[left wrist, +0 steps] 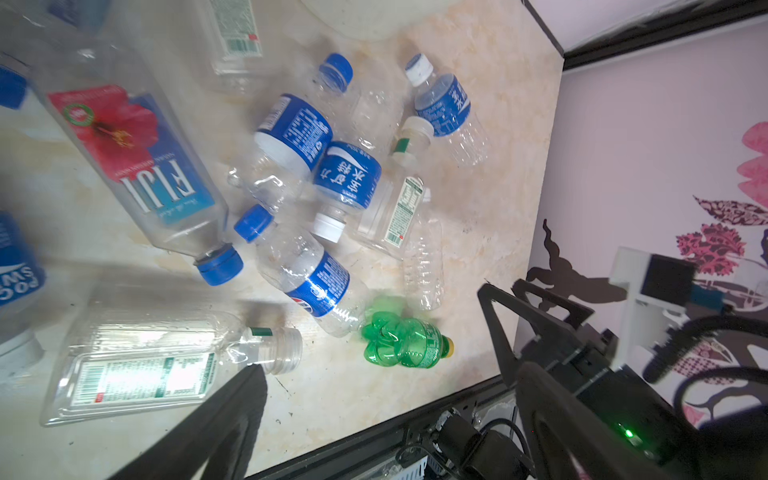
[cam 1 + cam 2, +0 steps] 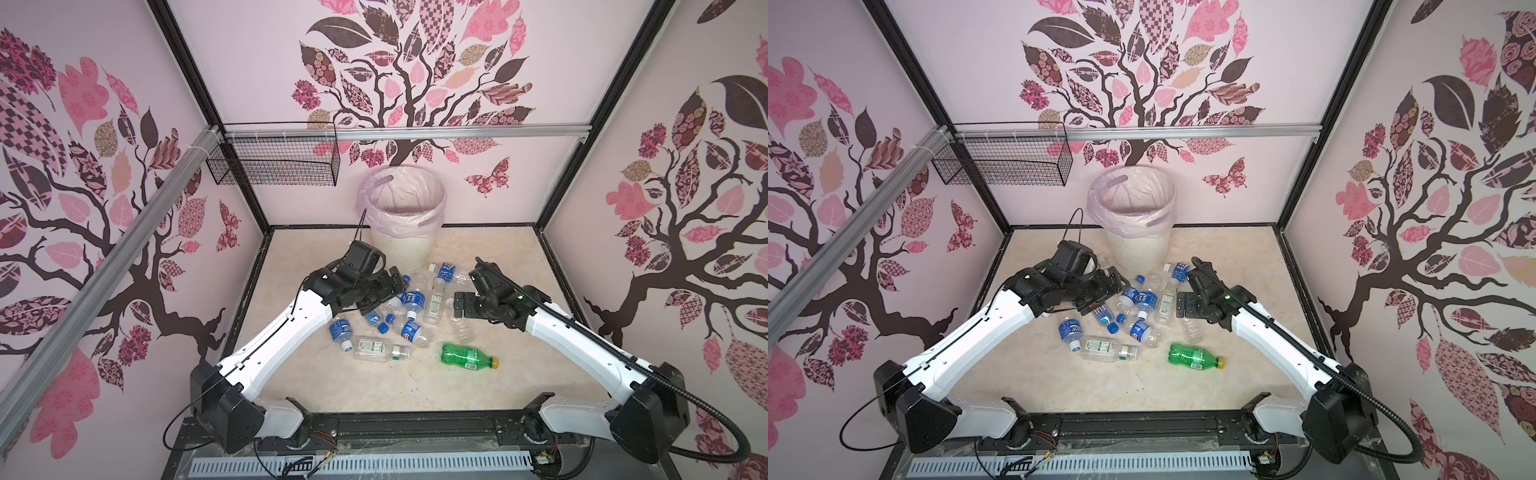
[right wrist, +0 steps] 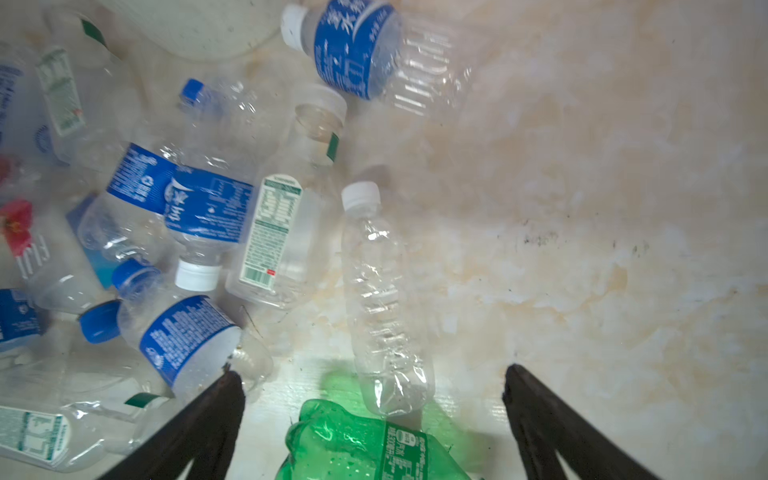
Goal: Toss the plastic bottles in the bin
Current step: 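Close the right gripper on a clear white-capped bottle and lift it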
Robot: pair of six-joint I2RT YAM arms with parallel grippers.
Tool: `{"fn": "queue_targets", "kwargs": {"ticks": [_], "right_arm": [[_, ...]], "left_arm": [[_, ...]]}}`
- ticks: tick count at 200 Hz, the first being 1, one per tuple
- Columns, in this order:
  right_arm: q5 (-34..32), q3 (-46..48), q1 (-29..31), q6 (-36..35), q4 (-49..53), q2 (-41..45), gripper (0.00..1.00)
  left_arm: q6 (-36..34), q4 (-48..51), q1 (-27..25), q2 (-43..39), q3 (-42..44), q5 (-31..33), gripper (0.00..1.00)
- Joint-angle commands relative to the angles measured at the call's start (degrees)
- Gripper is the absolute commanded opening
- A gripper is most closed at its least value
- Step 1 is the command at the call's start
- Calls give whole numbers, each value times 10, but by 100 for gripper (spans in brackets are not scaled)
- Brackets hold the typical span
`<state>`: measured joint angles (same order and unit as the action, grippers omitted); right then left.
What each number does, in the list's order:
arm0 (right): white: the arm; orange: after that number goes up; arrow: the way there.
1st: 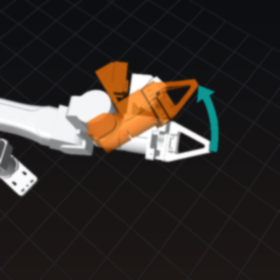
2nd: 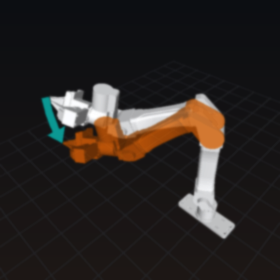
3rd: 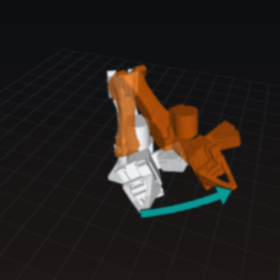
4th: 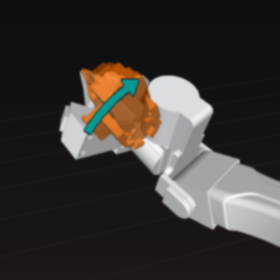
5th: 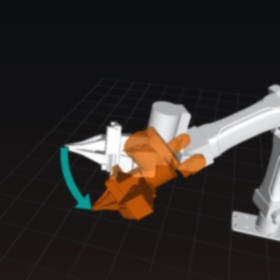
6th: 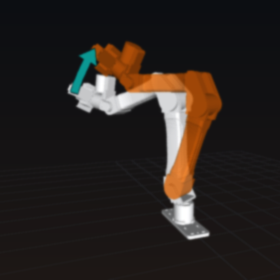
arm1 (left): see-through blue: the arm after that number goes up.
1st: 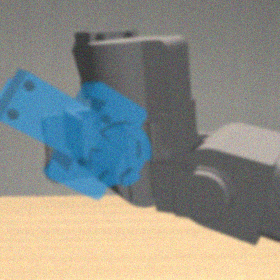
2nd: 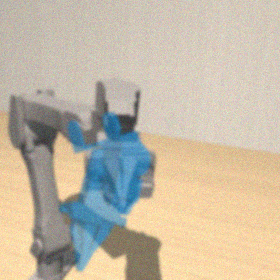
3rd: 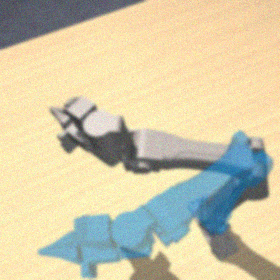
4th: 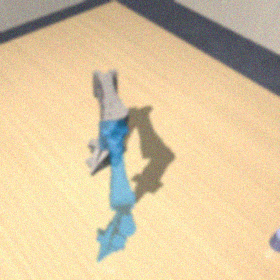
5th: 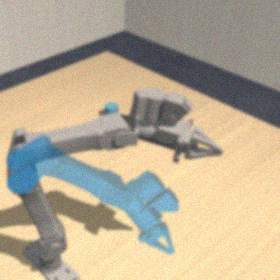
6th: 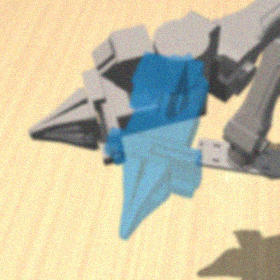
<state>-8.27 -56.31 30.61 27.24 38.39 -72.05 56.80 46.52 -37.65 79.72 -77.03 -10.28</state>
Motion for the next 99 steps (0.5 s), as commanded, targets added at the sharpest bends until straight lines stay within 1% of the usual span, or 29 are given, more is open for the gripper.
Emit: {"fn": "queue_targets", "kwargs": {"ticks": [1, 21, 61, 99], "right_arm": [[35, 15, 0, -2, -23, 2, 100], [43, 40, -10, -3, -38, -21, 99], [48, 66, -14, -15, -81, -71, 97], [56, 63, -14, -21, -83, -136, 89]], "left_arm": [[16, -26, -24, 15, -15, -2, 97], [25, -36, -38, 25, -21, -4, 97], [17, -31, -41, 34, -39, -8, 97], [10, -17, -41, 34, -45, -14, 97]]}}
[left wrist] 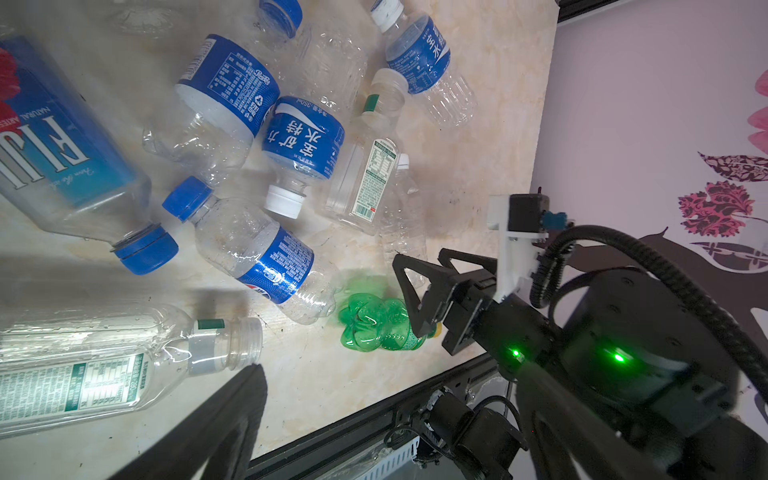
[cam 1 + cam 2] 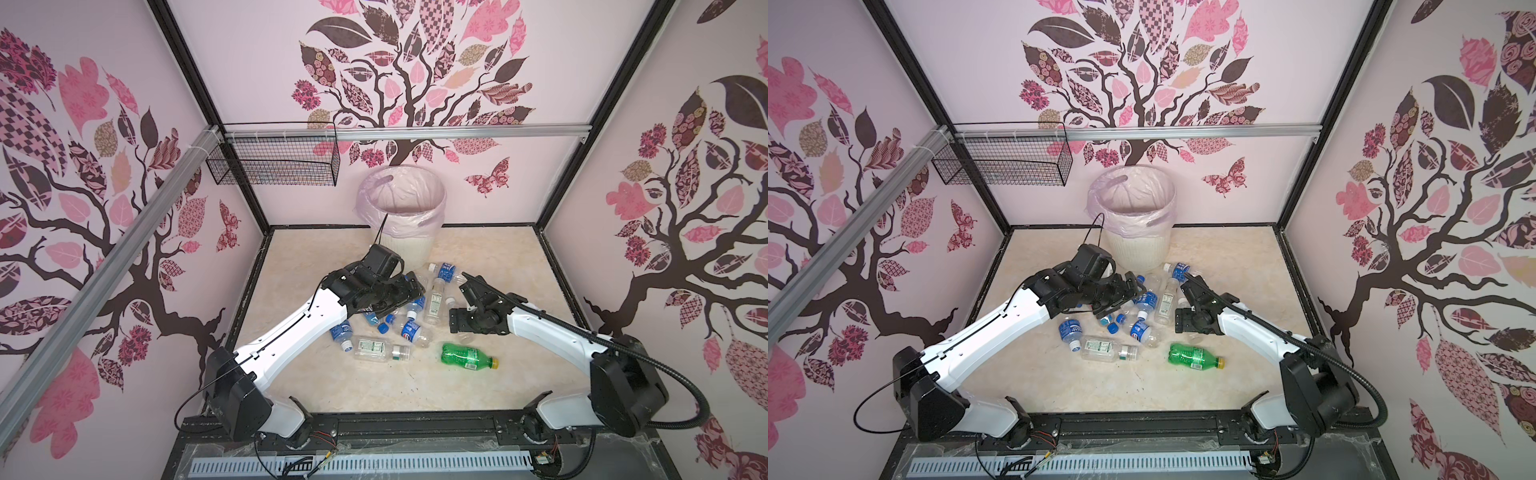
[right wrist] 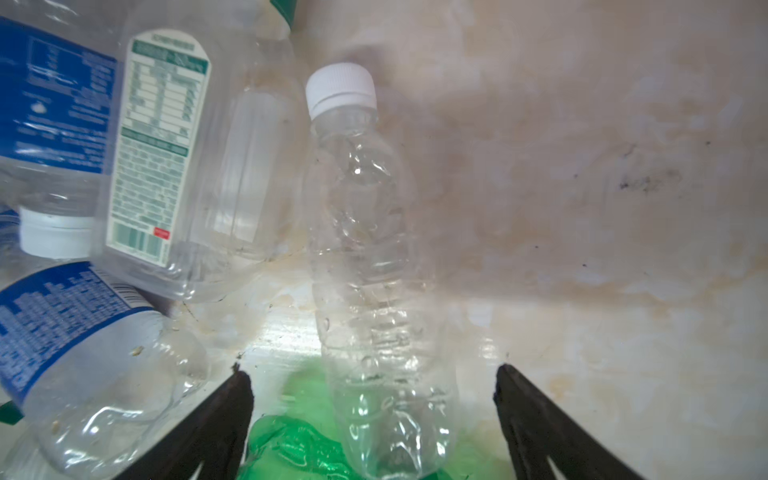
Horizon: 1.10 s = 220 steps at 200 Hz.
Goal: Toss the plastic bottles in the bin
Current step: 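Close the right gripper on a clear white-capped bottle and lift it, then bring the clear bottle to the left gripper and grasp its cap end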
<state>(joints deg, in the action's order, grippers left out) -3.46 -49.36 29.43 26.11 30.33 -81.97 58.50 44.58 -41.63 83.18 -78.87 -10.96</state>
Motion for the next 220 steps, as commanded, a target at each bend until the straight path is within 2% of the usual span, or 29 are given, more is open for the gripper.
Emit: {"fn": "queue_targets", "kwargs": {"ticks": [1, 49, 117, 173, 220], "right_arm": [[9, -7, -3, -10, -2, -39, 89], [16, -3, -4, -19, -8, -87, 73], [-9, -24, -4, -32, 8, -73, 50], [-27, -51, -3, -51, 45, -21, 45], [-23, -115, -4, -56, 85, 33, 45]], "left_arm": [[-7, 2, -1, 0, -27, -7, 97], [-3, 3, -1, 1, -31, -10, 97], [-4, 10, -1, 15, -60, -3, 97], [-24, 36, 7, 46, -126, 16, 97], [-19, 38, 38, 72, -193, -1, 97]]}}
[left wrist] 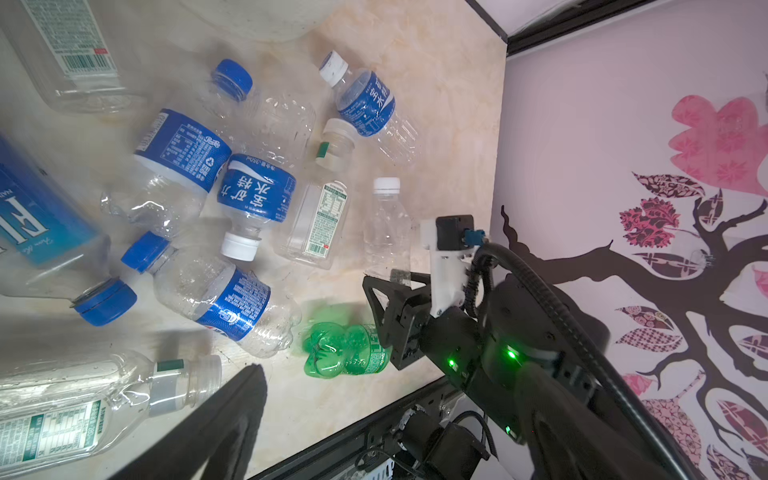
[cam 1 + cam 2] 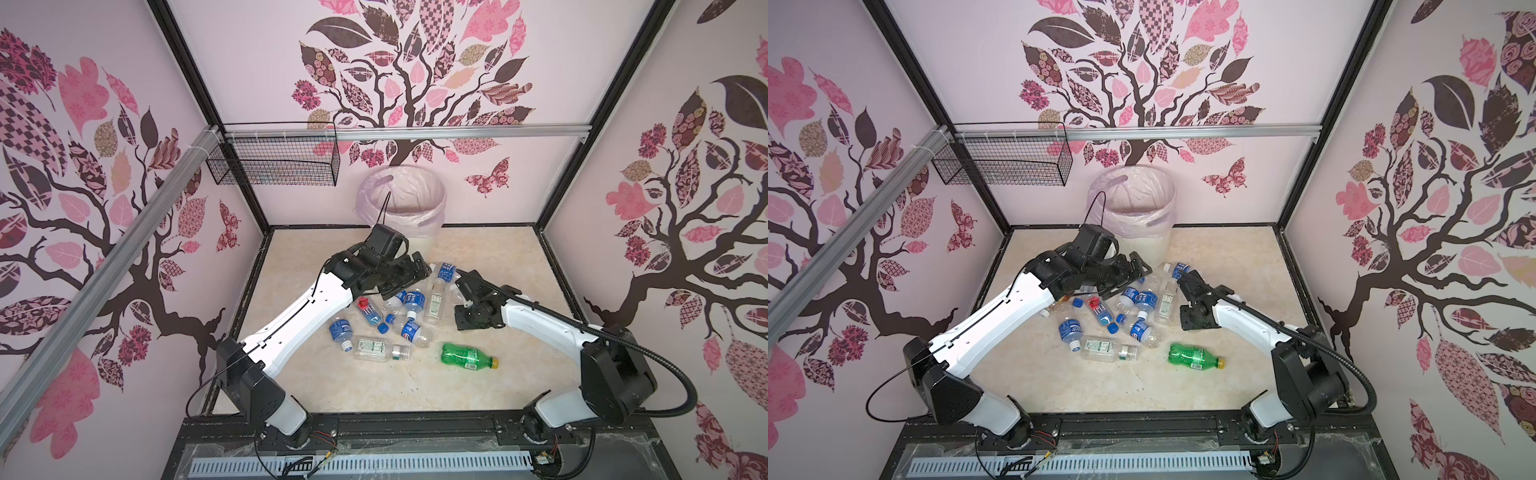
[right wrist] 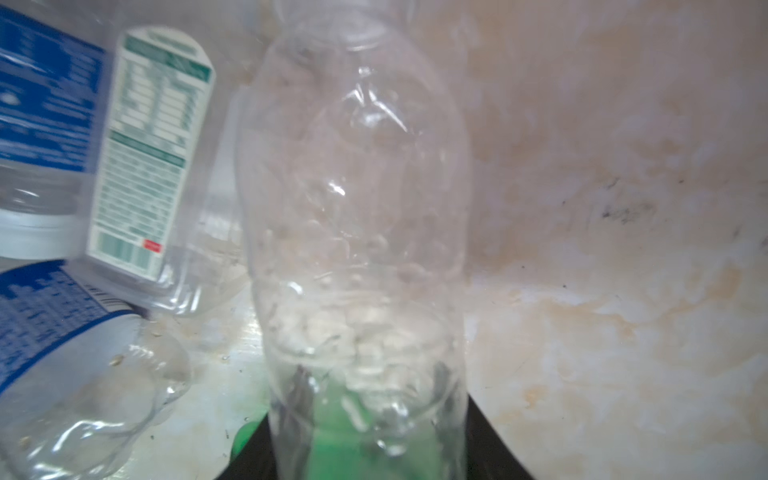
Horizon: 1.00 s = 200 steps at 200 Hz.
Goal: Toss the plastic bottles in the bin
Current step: 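Bring the clear bottle to the left gripper and grasp its cap end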
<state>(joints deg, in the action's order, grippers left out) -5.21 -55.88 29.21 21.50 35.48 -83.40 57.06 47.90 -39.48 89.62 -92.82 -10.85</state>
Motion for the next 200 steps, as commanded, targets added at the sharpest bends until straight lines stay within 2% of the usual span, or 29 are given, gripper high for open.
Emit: {"fn": "queue_targets", "kwargs": {"ticks": [1, 64, 110, 135, 174, 200], "right_arm": [[-5, -52, -1, -11, 33, 49, 45], [43, -182, 1, -11, 44, 92, 45], [32, -220, 69, -39, 12, 125, 43], [54, -238, 74, -28, 9, 124, 43], [77, -255, 76, -31, -3, 123, 43], [100, -261, 77, -34, -13, 119, 43]], "left_arm": [[-4, 5, 17, 8, -54, -2, 97], [9, -18, 50, 53, -149, -47, 97], [5, -30, 51, 98, -229, -75, 97], [4, -30, 51, 113, -254, -81, 97], [-2, -40, 51, 107, -257, -59, 83], [-10, -36, 51, 106, -260, -47, 80]]}}
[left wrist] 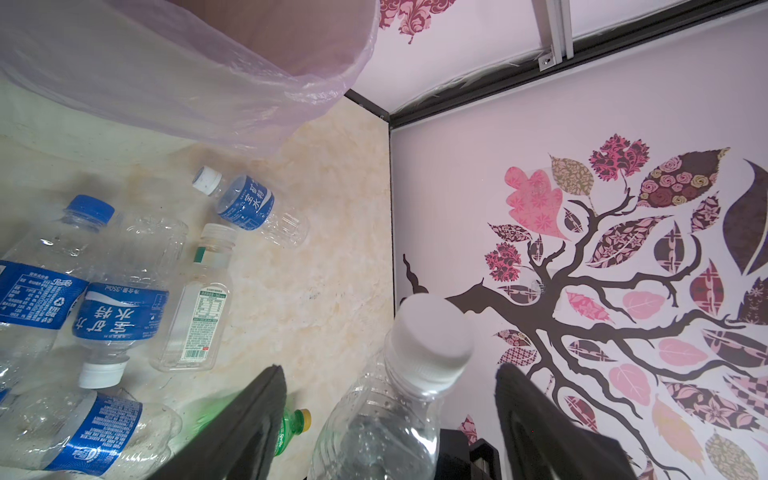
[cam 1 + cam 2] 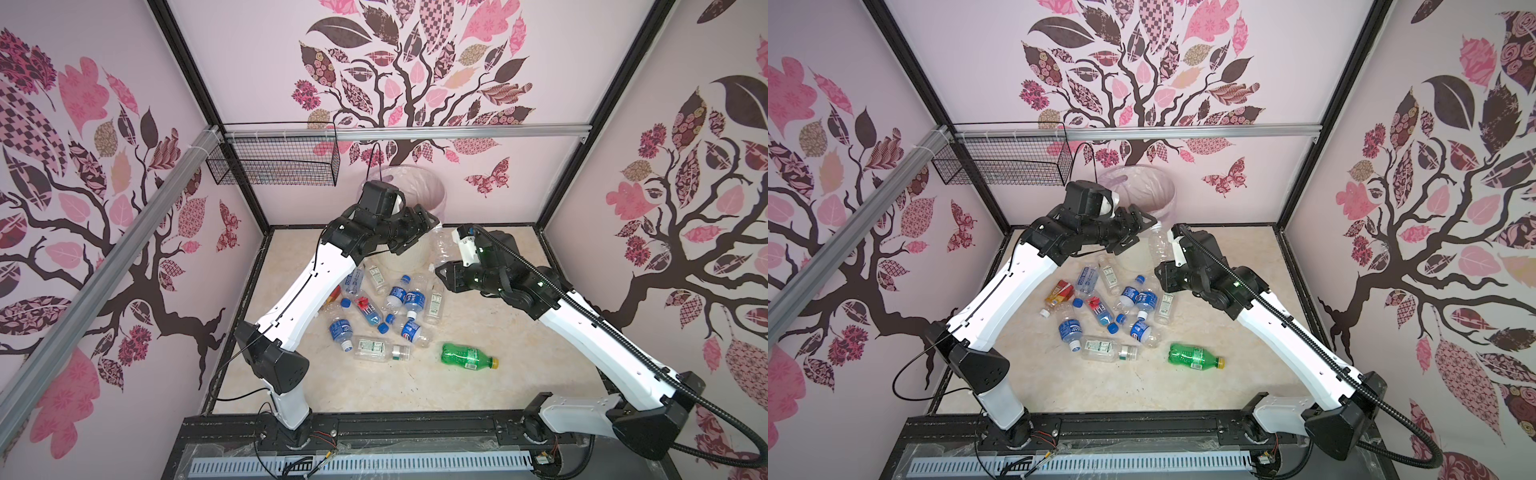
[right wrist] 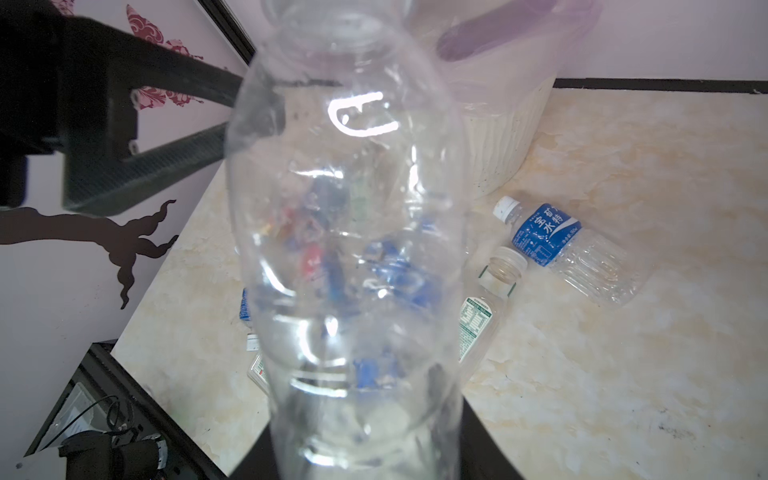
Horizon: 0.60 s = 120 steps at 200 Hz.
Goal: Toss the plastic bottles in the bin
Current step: 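Bring the clear bottle to the left gripper and grasp its cap end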
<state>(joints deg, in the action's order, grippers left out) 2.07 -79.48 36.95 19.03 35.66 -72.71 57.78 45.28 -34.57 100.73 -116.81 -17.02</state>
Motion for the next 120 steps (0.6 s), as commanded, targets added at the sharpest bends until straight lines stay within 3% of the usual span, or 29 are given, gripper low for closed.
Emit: {"fn": "queue_targets", "kwargs": {"ticks": [1, 78, 120], "right_arm": [[27, -26, 0, -10, -15, 12, 43], [57, -37, 9, -22, -28, -5, 43], [56, -38, 14, -26, -29, -9, 44]], "left_arm": [[-18, -10, 2, -5, -21, 15, 80], [-106, 8, -11, -7, -28, 70, 56], [-152, 14, -34, -9, -24, 112, 51]]}}
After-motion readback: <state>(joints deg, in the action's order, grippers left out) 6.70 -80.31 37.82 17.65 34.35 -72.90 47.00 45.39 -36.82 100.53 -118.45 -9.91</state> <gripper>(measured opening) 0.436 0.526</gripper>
